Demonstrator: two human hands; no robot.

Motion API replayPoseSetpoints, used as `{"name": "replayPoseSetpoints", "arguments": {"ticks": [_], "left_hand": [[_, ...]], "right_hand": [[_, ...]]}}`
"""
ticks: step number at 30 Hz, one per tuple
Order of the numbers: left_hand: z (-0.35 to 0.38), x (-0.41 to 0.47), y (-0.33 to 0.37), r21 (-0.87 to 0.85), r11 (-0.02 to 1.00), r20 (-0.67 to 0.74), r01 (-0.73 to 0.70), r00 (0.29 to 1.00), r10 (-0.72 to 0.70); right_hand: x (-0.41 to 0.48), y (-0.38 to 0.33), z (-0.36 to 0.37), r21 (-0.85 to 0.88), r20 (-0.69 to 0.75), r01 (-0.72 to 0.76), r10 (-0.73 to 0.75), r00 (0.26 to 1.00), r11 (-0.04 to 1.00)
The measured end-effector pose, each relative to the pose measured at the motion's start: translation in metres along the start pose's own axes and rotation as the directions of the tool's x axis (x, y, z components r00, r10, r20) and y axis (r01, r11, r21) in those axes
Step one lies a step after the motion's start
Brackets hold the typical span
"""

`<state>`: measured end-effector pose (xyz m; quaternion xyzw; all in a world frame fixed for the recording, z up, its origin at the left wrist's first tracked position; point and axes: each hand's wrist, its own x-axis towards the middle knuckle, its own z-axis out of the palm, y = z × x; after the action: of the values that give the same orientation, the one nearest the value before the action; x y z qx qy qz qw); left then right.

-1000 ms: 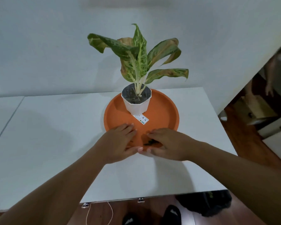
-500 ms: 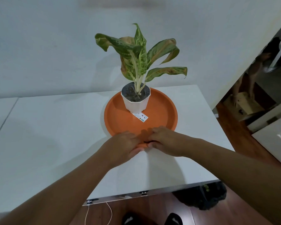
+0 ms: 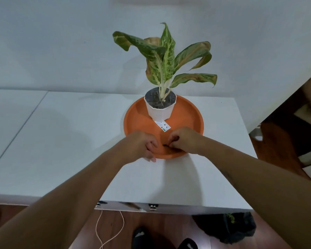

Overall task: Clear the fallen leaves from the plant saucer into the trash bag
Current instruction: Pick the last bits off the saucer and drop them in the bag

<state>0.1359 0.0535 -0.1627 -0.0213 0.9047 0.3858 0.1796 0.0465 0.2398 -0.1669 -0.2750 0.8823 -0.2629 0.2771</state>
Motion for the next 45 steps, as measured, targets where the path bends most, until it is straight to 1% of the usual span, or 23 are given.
{"name": "replayPoseSetpoints", "arguments": {"ticks": [2,4,6,8,10,12,14,16,18,21,23,25,29,32,34,37,39,43,45], "left_hand": [[-0.003,0.001,0.002,-0.083,0.996,0.002,0.020,1.000,-0.020],[-0.006,0.002,0.005,-0.141,0.989,0.014,0.035,0.999,-0.033],[-0.008,0.006,0.007,-0.133,0.990,-0.010,0.051,0.999,-0.053],[-0.006,0.011,0.009,-0.134,0.988,-0.070,0.074,0.994,-0.084],[0.000,0.017,0.013,-0.130,0.988,-0.122,0.087,0.987,-0.103],[0.009,0.022,0.016,-0.057,0.994,-0.149,0.089,0.984,-0.097],[0.016,0.027,0.018,-0.024,0.996,-0.175,0.083,0.981,-0.086],[0.020,0.030,0.021,0.001,0.995,-0.177,0.099,0.979,-0.097],[0.024,0.035,0.024,0.029,0.992,-0.164,0.124,0.980,-0.117],[0.027,0.038,0.023,0.059,0.991,-0.151,0.122,0.982,-0.112],[0.023,0.038,0.018,0.150,0.983,-0.143,0.103,0.986,-0.082],[0.018,0.036,0.014,0.202,0.976,-0.120,0.085,0.991,-0.061],[0.009,0.034,0.009,0.245,0.966,-0.057,0.076,0.996,-0.063],[0.006,0.034,0.005,0.203,0.975,-0.038,0.095,0.995,-0.089],[0.007,0.035,0.005,0.200,0.974,-0.030,0.101,0.995,-0.097],[0.008,0.036,0.012,0.235,0.969,-0.012,0.081,0.997,-0.080],[0.010,0.038,0.018,0.311,0.947,0.023,0.086,0.995,-0.098],[0.014,0.038,0.021,0.392,0.916,-0.021,0.084,0.996,-0.082],[0.015,0.038,0.021,0.364,0.928,-0.063,0.080,0.996,-0.062]], "right_hand": [[0.001,0.003,0.001,0.134,-0.079,-0.045,0.055,0.995,0.990],[0.000,0.005,-0.002,0.255,-0.122,-0.077,0.111,0.986,0.964],[-0.001,0.008,-0.007,0.302,-0.145,-0.087,0.136,0.980,0.949],[-0.003,0.011,-0.011,0.260,-0.146,-0.083,0.124,0.982,0.962],[-0.006,0.013,-0.011,0.143,-0.125,-0.052,0.070,0.990,0.988],[-0.008,0.013,-0.008,0.027,-0.068,0.000,0.002,0.998,1.000],[-0.009,0.013,-0.008,-0.065,0.003,0.030,-0.030,1.000,0.997],[-0.008,0.010,-0.009,-0.157,0.039,0.041,-0.035,0.999,0.987],[-0.006,0.009,-0.011,-0.202,0.048,0.022,-0.013,0.999,0.979],[-0.006,0.009,-0.012,-0.204,0.041,0.026,-0.018,0.999,0.979],[-0.005,0.010,-0.012,-0.186,0.041,0.026,-0.019,0.999,0.982],[-0.004,0.010,-0.010,-0.173,0.040,0.014,-0.007,0.999,0.985],[-0.003,0.007,-0.005,-0.150,0.013,0.027,-0.025,1.000,0.988],[-0.001,0.002,0.002,-0.163,-0.001,0.022,-0.022,1.000,0.986],[0.002,0.003,0.007,-0.183,-0.005,-0.007,0.006,1.000,0.983],[0.004,0.005,0.009,-0.186,-0.018,-0.041,0.038,0.999,0.982],[0.003,0.006,0.004,-0.160,-0.022,-0.056,0.053,0.998,0.986],[-0.002,0.010,-0.009,-0.033,-0.060,-0.086,0.084,0.995,0.996],[-0.005,0.011,-0.011,-0.019,-0.063,-0.075,0.074,0.995,0.997]]}}
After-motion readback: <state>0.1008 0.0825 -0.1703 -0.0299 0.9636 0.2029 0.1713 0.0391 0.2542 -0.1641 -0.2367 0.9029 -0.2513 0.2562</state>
